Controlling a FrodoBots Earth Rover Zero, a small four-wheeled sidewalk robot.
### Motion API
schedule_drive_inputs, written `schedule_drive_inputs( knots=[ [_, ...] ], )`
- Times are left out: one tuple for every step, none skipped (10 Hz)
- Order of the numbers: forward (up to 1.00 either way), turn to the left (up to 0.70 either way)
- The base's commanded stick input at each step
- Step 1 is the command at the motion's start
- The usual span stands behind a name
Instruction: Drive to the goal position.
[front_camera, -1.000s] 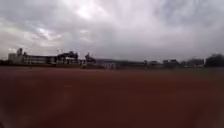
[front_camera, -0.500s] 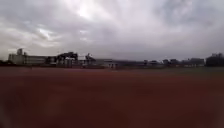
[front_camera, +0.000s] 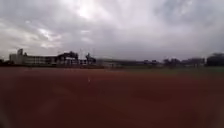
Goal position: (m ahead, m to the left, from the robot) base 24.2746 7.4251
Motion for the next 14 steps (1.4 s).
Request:
schedule_drive_inputs(
  knots=[
    [0.70, 0.00],
    [0.70, 0.00],
    [0.70, 0.00],
    [0.70, 0.00],
    [0.70, 0.00],
    [0.70, 0.00],
    [0.70, 0.00],
    [0.70, 0.00],
    [0.70, 0.00],
    [0.70, 0.00],
    [0.70, 0.00],
    [0.70, 0.00],
    [0.70, 0.00],
    [0.70, 0.00]
  ],
)
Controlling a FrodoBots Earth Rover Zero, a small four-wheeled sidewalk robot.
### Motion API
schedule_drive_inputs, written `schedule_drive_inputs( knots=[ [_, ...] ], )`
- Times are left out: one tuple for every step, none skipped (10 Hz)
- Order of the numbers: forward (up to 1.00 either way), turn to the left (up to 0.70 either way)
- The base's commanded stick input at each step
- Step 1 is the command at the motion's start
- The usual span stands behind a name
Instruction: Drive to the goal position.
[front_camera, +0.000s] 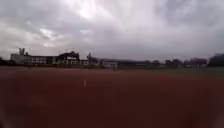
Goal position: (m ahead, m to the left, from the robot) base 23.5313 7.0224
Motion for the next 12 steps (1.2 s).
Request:
schedule_drive_inputs(
  knots=[
    [0.70, 0.00],
    [0.70, 0.00],
    [0.70, 0.00],
    [0.70, 0.00],
    [0.70, 0.00],
    [0.70, 0.00],
    [0.70, 0.00],
    [0.70, 0.00],
    [0.70, 0.00],
    [0.70, 0.00],
    [0.70, 0.00],
    [0.70, 0.00]
  ],
)
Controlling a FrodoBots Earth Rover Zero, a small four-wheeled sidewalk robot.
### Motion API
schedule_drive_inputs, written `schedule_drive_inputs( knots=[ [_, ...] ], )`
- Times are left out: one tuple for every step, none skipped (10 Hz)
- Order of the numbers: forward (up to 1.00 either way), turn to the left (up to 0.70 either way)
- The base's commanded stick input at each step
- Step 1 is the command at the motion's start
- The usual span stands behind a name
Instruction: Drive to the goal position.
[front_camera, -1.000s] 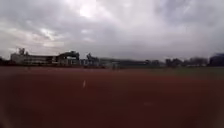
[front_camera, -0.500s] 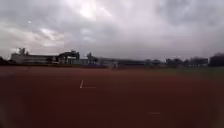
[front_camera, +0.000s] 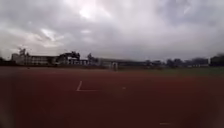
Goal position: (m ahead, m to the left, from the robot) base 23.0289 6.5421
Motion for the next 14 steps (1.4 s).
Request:
schedule_drive_inputs(
  knots=[
    [0.70, 0.00],
    [0.70, 0.00],
    [0.70, 0.00],
    [0.70, 0.00],
    [0.70, 0.00],
    [0.70, 0.00],
    [0.70, 0.00],
    [0.70, 0.00],
    [0.70, 0.00],
    [0.70, 0.00],
    [0.70, 0.00],
    [0.70, 0.00],
    [0.70, 0.00],
    [0.70, 0.00]
  ],
)
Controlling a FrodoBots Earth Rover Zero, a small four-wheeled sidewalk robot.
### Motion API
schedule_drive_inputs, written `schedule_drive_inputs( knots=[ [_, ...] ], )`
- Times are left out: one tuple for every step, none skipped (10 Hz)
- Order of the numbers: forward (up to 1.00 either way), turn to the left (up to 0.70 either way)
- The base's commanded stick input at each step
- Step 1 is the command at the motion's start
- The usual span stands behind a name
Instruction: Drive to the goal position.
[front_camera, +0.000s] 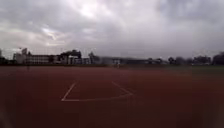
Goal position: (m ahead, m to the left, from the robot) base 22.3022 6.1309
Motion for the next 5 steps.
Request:
schedule_drive_inputs(
  knots=[
    [0.70, 0.00],
    [0.70, 0.00],
    [0.70, 0.00],
    [0.70, 0.00],
    [0.70, 0.00]
  ],
)
